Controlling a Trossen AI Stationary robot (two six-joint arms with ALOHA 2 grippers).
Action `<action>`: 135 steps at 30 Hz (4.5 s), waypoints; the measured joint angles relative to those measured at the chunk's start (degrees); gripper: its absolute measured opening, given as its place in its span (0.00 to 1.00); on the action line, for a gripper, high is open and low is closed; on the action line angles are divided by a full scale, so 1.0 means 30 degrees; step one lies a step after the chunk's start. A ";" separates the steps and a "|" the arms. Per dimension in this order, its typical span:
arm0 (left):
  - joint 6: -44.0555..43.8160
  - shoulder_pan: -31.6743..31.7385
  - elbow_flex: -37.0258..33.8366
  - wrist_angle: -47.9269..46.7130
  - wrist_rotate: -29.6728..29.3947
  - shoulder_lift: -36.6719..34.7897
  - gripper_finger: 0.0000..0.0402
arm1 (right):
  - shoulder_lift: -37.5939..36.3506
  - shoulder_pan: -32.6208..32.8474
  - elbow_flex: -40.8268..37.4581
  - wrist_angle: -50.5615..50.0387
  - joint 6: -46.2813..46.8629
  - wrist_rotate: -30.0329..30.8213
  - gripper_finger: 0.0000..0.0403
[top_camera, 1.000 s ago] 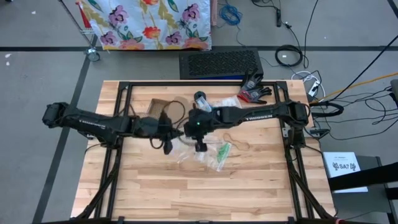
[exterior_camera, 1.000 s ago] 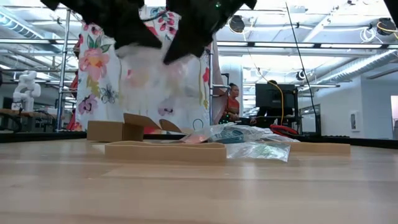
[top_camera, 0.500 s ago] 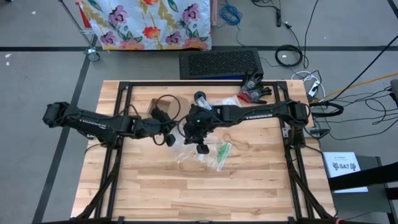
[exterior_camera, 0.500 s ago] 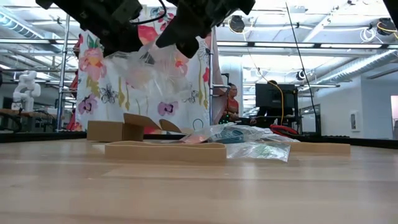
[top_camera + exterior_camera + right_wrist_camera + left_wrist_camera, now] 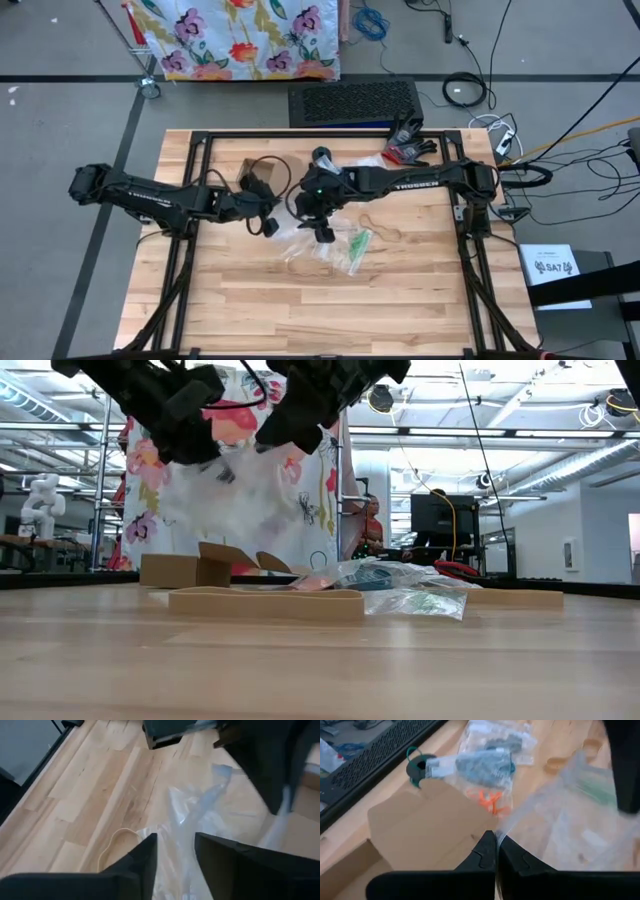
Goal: Sort rubber bands
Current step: Put the brown rubber band into the transparent zip bag
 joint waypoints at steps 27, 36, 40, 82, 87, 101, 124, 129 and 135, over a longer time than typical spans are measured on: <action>-0.0070 -0.0201 -0.0007 -0.1811 -0.0268 0.0000 0.00 | 0.3766 0.2723 -0.0003 -0.1349 0.3453 0.2589 0.41; -0.0567 -0.1091 -0.0007 -0.1831 -0.0282 0.0000 0.00 | 0.5026 0.3307 -0.0004 -0.0917 0.4501 0.0559 0.41; -0.1035 -0.1551 -0.0007 -0.1822 -0.0282 0.0000 0.00 | 0.5026 0.3366 -0.0004 -0.0726 0.5068 0.0128 0.41; -0.1565 -0.2397 -0.0007 -0.1810 -0.0341 0.0000 0.00 | 0.6104 0.3154 0.0025 -0.0391 0.5607 -0.2250 0.41; -0.1579 -0.2397 -0.0007 -0.1810 -0.0333 0.0000 0.00 | 0.6071 0.3623 0.0091 -0.0888 0.5527 0.1137 0.37; -0.2087 -0.2397 -0.0007 -0.1803 0.0108 0.0000 0.00 | 0.4090 0.5456 -0.0084 -0.2312 0.3744 1.0780 0.01; -0.2576 -0.2397 -0.0007 -0.0281 0.1896 0.0000 0.00 | 0.1208 0.3342 -0.0018 0.7993 -0.3499 1.2614 0.00; -0.2570 -0.2390 -0.0007 0.0516 0.2371 0.0000 0.00 | 0.1958 0.3034 -0.0004 0.6625 -0.2326 1.2629 0.00; -0.2585 -0.2404 -0.0029 0.0389 0.2661 -0.0167 0.00 | 0.2643 0.3139 0.0087 0.4991 -0.1256 1.2780 0.00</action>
